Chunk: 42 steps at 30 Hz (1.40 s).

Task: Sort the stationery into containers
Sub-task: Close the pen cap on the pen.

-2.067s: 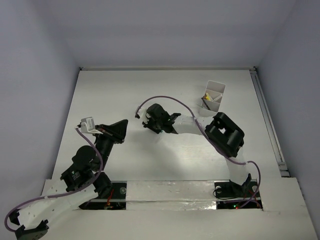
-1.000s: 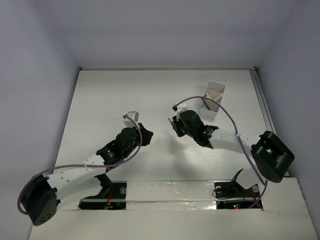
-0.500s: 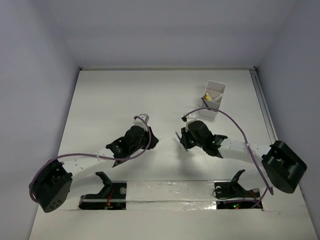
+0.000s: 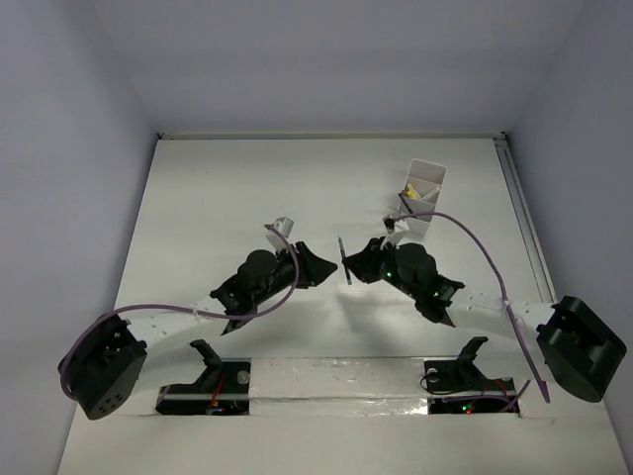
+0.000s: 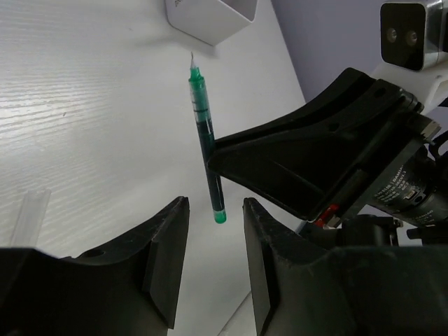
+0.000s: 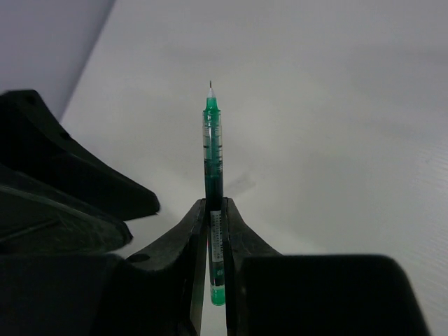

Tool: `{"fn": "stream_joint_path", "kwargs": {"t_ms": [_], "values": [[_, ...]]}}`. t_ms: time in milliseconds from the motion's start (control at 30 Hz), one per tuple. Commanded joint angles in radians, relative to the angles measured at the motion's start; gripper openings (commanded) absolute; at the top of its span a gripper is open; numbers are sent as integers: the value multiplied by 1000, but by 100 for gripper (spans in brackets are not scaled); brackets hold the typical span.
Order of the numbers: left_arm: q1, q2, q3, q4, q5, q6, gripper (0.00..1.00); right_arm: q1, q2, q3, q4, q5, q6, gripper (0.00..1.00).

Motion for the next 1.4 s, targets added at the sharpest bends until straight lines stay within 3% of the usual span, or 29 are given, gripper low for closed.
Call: {"fn": "stream_joint_path", "kwargs": {"t_ms": [0, 367, 633, 800, 1033, 1367], "values": [[-4, -5, -40, 144, 27, -60, 33, 8, -2, -17, 212, -21, 99, 0], [-14, -12, -79, 259, 7, -103, 33, 17, -1, -74, 295, -7, 179, 0], [-23, 38, -78, 287, 42, -103, 20, 26, 24, -83, 373, 23, 269, 0], [-23, 46, -58, 264, 30, -91, 21, 26, 24, -71, 401, 24, 280, 0], [-23, 67, -37, 299, 24, -63, 30, 26, 34, -79, 424, -15, 312, 0], [-23, 115, -36, 392, 68, -74, 25, 26, 103, -102, 545, -70, 427, 0]]}}
